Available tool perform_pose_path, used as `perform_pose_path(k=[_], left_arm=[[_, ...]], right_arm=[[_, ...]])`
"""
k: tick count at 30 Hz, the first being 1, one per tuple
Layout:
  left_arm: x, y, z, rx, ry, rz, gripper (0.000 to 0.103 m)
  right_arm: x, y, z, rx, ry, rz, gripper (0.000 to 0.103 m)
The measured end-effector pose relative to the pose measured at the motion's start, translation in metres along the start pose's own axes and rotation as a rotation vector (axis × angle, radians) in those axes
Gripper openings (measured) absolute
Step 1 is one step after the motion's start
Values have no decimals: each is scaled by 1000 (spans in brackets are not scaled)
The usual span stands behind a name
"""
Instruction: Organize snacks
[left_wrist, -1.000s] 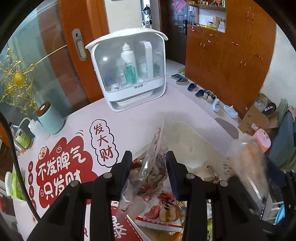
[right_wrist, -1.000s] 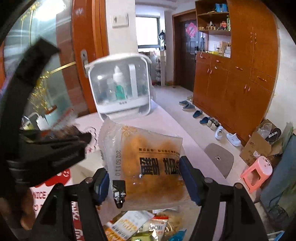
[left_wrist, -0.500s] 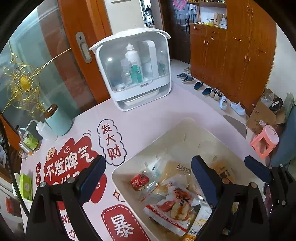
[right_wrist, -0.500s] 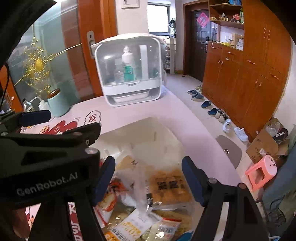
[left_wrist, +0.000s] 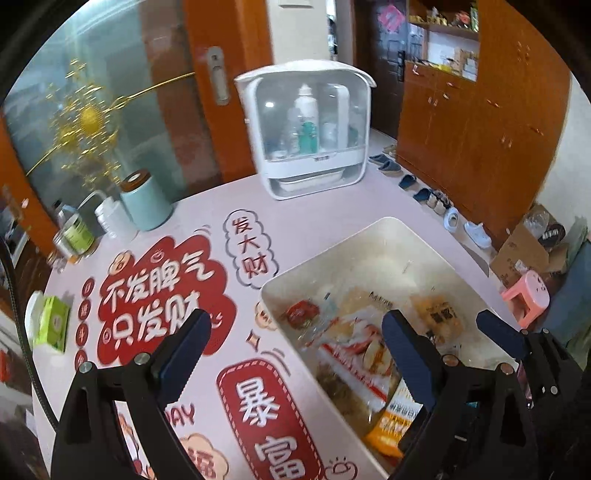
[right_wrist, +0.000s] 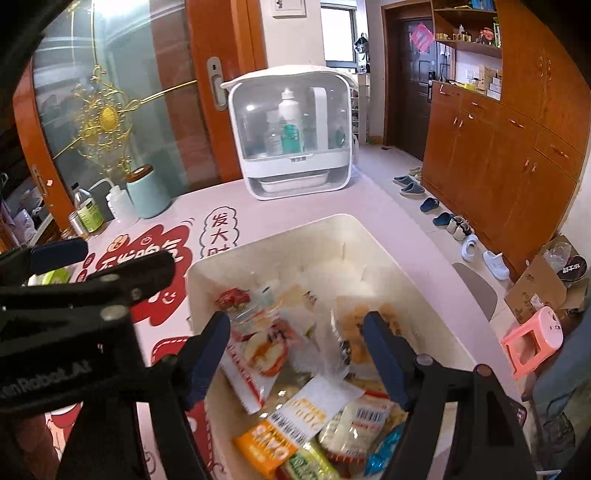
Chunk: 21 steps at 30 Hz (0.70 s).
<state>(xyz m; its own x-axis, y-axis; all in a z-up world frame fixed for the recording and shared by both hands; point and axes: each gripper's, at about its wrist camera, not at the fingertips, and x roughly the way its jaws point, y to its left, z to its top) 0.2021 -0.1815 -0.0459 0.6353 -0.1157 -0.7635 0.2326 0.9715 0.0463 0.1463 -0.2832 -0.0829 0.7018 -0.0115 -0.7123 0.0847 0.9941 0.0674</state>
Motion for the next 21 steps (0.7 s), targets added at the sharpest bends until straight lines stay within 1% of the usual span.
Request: perform_pose_path(k=[6,11,16,21], left_arm=[[-38,33,-35,-70,-1,7,93],[-75,61,-69,-115,7,16,93],[-115,87,-102,-164,12,8,93],[-152,100,-129,-184,-20,19,93]], right_arm=[[-29,18,-16,-8,-4,19,75],[-52,33,-30,-4,17,46,75],[-86,56,-46,-32,17,54,75],[-122,74,-63,-66,6,66,75]])
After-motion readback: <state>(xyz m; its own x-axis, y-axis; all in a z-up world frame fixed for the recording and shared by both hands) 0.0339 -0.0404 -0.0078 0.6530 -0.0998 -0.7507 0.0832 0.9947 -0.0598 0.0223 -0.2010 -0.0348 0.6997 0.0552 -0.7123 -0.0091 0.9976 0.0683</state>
